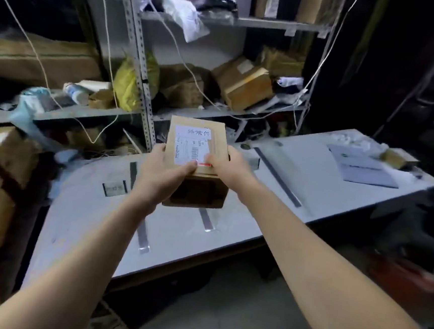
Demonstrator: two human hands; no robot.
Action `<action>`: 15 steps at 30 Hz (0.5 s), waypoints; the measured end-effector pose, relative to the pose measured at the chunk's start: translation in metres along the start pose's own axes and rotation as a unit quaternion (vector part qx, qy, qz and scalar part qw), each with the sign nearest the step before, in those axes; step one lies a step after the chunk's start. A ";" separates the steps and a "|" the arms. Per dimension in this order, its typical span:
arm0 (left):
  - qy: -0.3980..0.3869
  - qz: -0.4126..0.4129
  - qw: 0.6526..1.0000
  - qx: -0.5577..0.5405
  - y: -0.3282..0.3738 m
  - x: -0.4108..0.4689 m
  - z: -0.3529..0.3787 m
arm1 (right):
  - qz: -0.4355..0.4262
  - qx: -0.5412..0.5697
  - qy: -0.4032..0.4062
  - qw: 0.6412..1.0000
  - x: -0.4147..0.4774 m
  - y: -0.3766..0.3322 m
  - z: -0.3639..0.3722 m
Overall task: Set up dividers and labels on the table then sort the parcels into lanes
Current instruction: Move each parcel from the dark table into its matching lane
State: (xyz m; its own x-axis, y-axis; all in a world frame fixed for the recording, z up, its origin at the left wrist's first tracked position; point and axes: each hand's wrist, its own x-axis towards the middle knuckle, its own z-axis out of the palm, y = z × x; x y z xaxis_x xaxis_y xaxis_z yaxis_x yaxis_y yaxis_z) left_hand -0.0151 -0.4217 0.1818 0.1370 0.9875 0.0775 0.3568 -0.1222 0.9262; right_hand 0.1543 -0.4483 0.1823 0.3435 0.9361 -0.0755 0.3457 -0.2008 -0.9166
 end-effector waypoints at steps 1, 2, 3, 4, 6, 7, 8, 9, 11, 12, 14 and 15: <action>-0.018 0.000 1.000 -0.003 0.004 0.006 0.024 | 0.007 -0.003 0.012 1.000 0.008 0.012 -0.021; -0.036 -0.001 0.999 -0.004 0.009 0.013 0.047 | 0.011 -0.007 0.025 1.000 0.017 0.024 -0.039; -0.051 0.000 0.999 -0.008 0.013 0.019 0.069 | 0.018 -0.010 0.041 0.999 0.025 0.035 -0.058; -0.063 0.002 0.998 -0.011 0.017 0.026 0.091 | 0.024 -0.010 0.051 0.998 0.033 0.044 -0.076; -0.089 0.004 0.996 -0.020 0.023 0.040 0.134 | 0.037 -0.009 0.058 0.998 0.050 0.063 -0.109; -0.105 0.001 0.994 -0.027 0.025 0.048 0.155 | 0.042 -0.011 0.063 0.997 0.058 0.071 -0.125; -0.119 -0.002 0.992 -0.033 0.025 0.058 0.175 | 0.047 -0.020 0.071 0.996 0.069 0.080 -0.141; -0.129 -0.004 0.991 -0.038 0.026 0.066 0.195 | 0.052 -0.027 0.075 0.996 0.080 0.088 -0.155; -0.145 -0.013 0.989 -0.038 0.028 0.082 0.231 | 0.068 -0.041 0.081 0.994 0.104 0.104 -0.181; -0.150 -0.021 0.988 -0.034 0.029 0.089 0.248 | 0.072 -0.047 0.083 0.993 0.116 0.112 -0.193; -0.154 -0.036 0.987 -0.025 0.029 0.101 0.279 | 0.082 -0.055 0.077 0.992 0.139 0.129 -0.214; -0.157 -0.042 0.987 -0.016 0.029 0.108 0.293 | 0.088 -0.056 0.068 0.992 0.150 0.137 -0.223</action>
State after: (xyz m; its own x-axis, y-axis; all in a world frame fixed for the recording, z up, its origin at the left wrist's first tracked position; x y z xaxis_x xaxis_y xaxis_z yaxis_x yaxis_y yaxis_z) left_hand 0.2806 -0.3480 0.1093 0.3898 0.9138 -0.1144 0.3513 -0.0327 0.9357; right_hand 0.4483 -0.3998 0.1330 0.5192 0.8377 -0.1694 0.3626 -0.3954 -0.8439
